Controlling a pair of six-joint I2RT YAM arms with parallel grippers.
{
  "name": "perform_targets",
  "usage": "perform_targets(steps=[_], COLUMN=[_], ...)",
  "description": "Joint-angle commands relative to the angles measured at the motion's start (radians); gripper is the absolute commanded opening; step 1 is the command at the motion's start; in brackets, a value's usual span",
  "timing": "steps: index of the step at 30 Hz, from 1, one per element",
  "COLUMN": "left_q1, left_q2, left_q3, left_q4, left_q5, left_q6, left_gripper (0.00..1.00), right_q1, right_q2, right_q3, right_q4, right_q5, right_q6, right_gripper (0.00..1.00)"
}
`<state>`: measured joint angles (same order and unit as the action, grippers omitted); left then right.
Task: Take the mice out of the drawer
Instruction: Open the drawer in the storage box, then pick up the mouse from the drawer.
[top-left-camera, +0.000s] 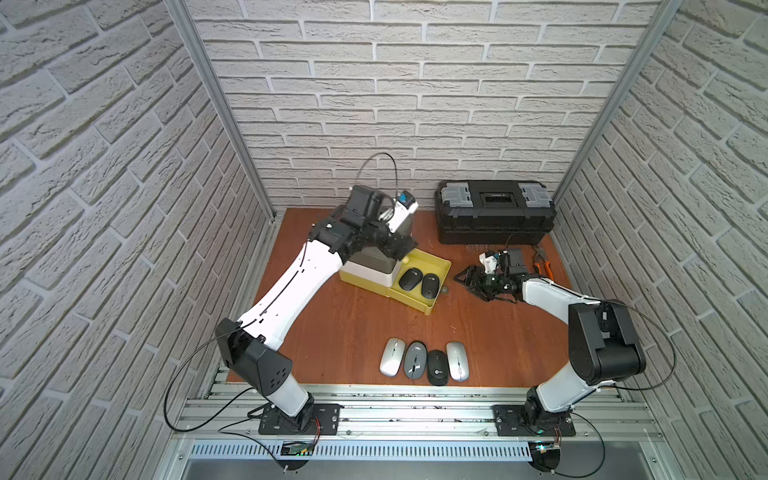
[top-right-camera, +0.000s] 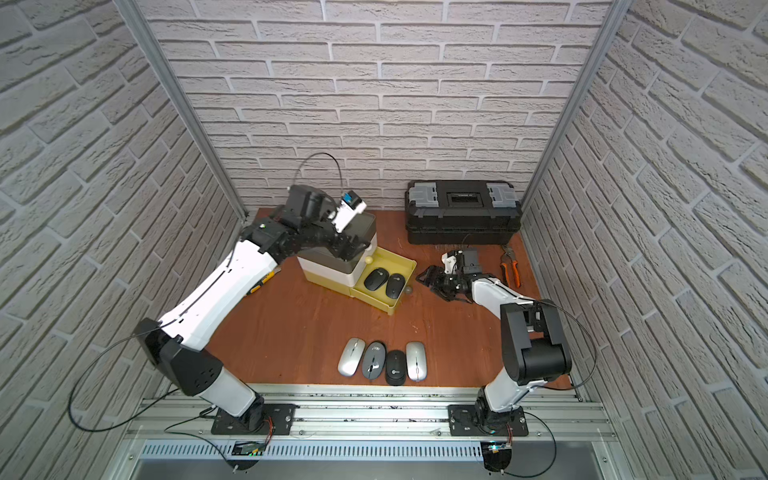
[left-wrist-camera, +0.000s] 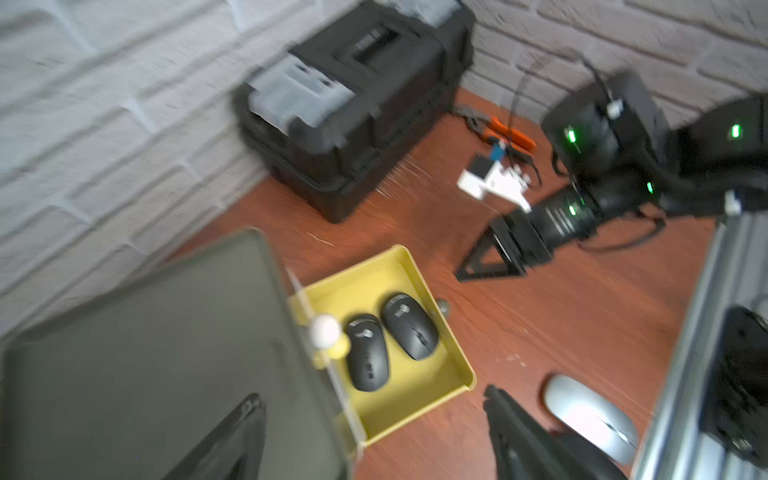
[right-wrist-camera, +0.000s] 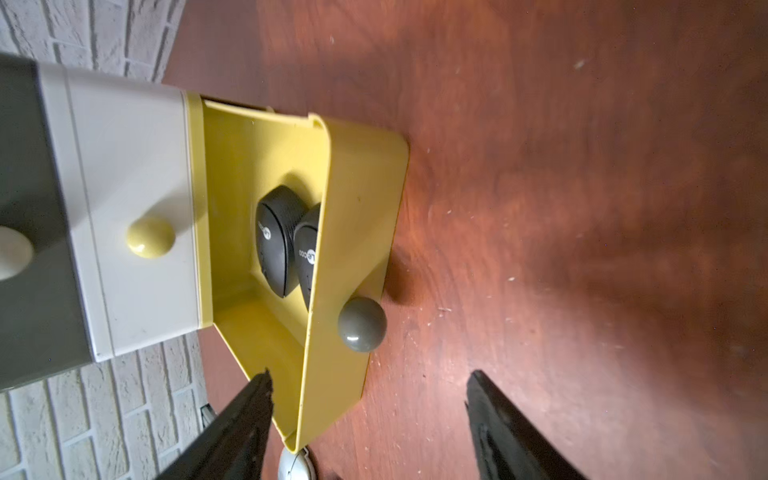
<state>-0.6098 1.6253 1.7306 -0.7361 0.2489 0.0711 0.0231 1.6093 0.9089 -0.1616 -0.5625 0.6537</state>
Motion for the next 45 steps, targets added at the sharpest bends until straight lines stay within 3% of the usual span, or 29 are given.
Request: perform_targets(steps=[1,2,3,9,15,24,28,31,33,45], left_q1=[-0.046,-0.06,-0.068,-0.072,-0.08,-0.107,-0.108,-0.108,-0.108,-0.125], left_q2=[0.093,0.12,0.145,0.311,0.488,0.553,0.56,0.582,0.602,0.734], left_q3=[-0.058,-0.065,-0.068,-0.039,0.153,0.294,0.298,0.312,0.326,0.425], left_q4=[0.008,0.028,0.043,0.134,0.011,-0.07,-0.062,-0.065,-0.07,-0.153], left_q5=[-0.001,-0.014,-0.026,-0.109,-0.222,-0.258,-0.231,-0.22,-0.202,-0.19], left_q6=[-0.071,-0.096,-0.115,-0.237,-0.28,-0.392,-0.47,-0.488,-0.489,-0.456], left_gripper=[0.86,0.87,0.89,0.98,0.98,0.98,0.91,0.72,0.66,0.65], right_q1=[-0.085,-0.114,-0.14,-0.24,-0.249,-0.249,-0.249,-0.249,-0.249,-0.249], right_q2=[-0.038,-0.045,-0.052,-0.144,-0.178,-0.149,-0.146,-0.148,-0.15,-0.144], right_q3=[0.017,0.012,0.005,-0.033,-0.047,-0.061,-0.068,-0.071,-0.073,-0.077], right_q4=[-0.098,-0.098,-0.098,-0.12,-0.132,-0.089,-0.077,-0.075,-0.072,-0.059], right_q5=[0.052,0.054,0.058,0.116,0.14,0.113,0.102,0.102,0.099,0.093], right_q6=[-0.063,-0.059,-0.052,-0.053,-0.068,-0.051,-0.048,-0.048,-0.048,-0.043], right_gripper=[0.91,0.99,1.0,1.0,1.0,1.0,1.0,1.0,1.0,1.0])
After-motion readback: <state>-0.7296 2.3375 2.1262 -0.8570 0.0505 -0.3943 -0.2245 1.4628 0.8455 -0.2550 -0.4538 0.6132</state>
